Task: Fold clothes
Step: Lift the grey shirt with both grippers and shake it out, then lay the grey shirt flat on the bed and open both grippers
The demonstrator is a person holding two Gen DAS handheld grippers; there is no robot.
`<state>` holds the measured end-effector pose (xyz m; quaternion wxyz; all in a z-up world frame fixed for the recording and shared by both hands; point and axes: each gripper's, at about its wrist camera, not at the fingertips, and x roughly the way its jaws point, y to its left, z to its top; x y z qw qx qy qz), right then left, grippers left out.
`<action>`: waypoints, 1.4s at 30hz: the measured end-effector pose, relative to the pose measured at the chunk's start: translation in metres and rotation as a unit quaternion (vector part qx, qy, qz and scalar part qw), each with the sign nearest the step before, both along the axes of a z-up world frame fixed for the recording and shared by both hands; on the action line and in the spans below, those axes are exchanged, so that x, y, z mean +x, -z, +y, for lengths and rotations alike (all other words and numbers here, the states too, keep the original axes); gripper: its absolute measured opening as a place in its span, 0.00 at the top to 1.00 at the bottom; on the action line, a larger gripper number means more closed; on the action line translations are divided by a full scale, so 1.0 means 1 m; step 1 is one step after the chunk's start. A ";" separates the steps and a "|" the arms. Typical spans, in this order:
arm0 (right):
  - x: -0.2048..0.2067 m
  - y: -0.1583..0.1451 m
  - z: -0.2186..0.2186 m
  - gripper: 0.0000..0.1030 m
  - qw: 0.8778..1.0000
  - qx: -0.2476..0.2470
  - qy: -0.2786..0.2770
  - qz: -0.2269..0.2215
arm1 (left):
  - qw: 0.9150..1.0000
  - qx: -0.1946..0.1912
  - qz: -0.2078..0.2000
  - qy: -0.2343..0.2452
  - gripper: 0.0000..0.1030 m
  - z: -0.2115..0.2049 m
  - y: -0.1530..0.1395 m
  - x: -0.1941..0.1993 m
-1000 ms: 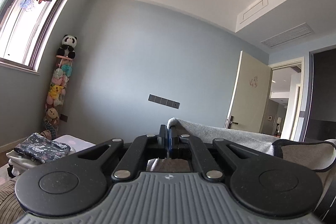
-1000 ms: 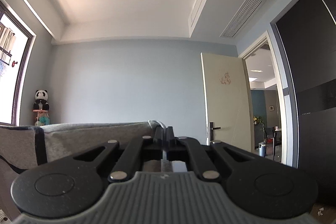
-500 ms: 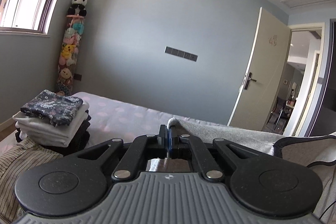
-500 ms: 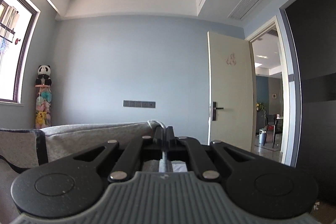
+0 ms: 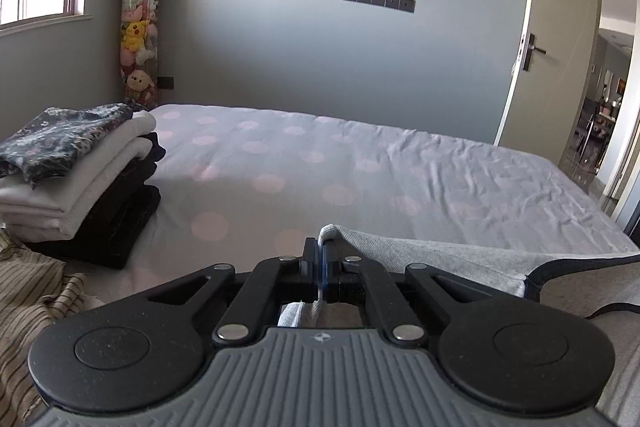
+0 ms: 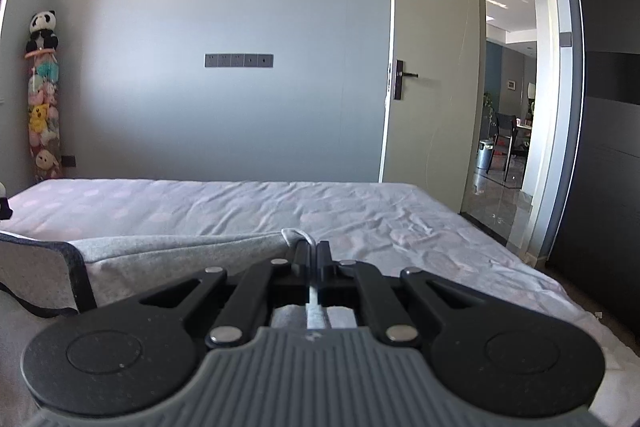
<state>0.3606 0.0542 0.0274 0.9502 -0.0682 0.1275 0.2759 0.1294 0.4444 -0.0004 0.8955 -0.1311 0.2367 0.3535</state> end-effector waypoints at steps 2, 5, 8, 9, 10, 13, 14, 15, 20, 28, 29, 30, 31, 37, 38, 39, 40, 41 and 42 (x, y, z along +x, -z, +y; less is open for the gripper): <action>0.027 0.020 0.022 0.97 1.000 -0.013 0.005 0.014 | 1.000 -0.001 0.020 -0.004 0.98 0.015 0.018 0.028; 0.069 0.052 0.053 0.97 0.999 -0.034 0.013 0.039 | 0.999 0.000 0.050 -0.001 0.98 0.035 0.049 0.063; 0.104 0.086 0.079 0.97 0.996 -0.064 0.018 0.058 | 0.996 -0.001 0.091 0.002 0.98 0.052 0.086 0.098; 0.114 0.098 0.088 0.97 0.995 -0.075 0.018 0.064 | 0.994 -0.007 0.105 0.002 0.98 0.057 0.099 0.107; 0.125 0.109 0.096 0.97 0.994 -0.085 0.017 0.072 | 0.993 -0.011 0.117 0.003 0.98 0.061 0.111 0.115; 0.148 0.144 0.114 0.97 0.989 -0.113 0.010 0.097 | 0.989 -0.016 0.150 0.007 0.98 0.070 0.144 0.135; 0.151 0.153 0.119 0.97 0.987 -0.121 0.008 0.102 | 0.987 -0.017 0.157 0.009 0.98 0.071 0.151 0.137; 0.154 0.163 0.123 0.97 0.986 -0.129 0.006 0.108 | 0.986 -0.018 0.164 0.011 0.98 0.072 0.158 0.140; 0.171 0.196 0.130 0.96 0.981 -0.139 -0.001 0.139 | 0.986 -0.011 0.168 0.014 0.97 0.073 0.171 0.142; 0.168 0.183 0.124 0.65 0.982 -0.117 0.006 0.147 | 0.989 -0.010 0.145 0.025 0.69 0.067 0.151 0.132; 0.164 0.177 0.122 0.64 0.984 -0.112 0.004 0.140 | 0.990 -0.008 0.139 0.030 0.67 0.064 0.147 0.130; 0.160 0.172 0.120 0.63 0.985 -0.106 0.003 0.134 | 0.990 -0.007 0.133 0.035 0.66 0.062 0.143 0.129; 0.156 0.166 0.118 0.63 0.987 -0.100 0.000 0.129 | 0.991 -0.005 0.128 0.040 0.65 0.059 0.139 0.127; 0.126 0.156 0.124 0.69 0.984 -0.074 -0.064 0.149 | 0.991 -0.007 0.106 0.081 0.65 0.038 0.124 0.126; 0.120 0.159 0.129 0.71 0.982 -0.076 -0.080 0.156 | 0.990 -0.011 0.110 0.089 0.65 0.033 0.128 0.130; 0.115 0.163 0.135 0.74 0.979 -0.081 -0.095 0.164 | 0.989 -0.014 0.116 0.096 0.65 0.028 0.133 0.135; 0.111 0.168 0.142 0.75 0.976 -0.087 -0.104 0.169 | 0.987 -0.018 0.121 0.102 0.65 0.024 0.140 0.139; 0.108 0.174 0.148 0.75 0.974 -0.092 -0.111 0.174 | 0.986 -0.022 0.127 0.105 0.66 0.022 0.147 0.143; 0.107 0.181 0.153 0.75 0.972 -0.096 -0.116 0.181 | 0.985 -0.025 0.134 0.107 0.67 0.021 0.154 0.148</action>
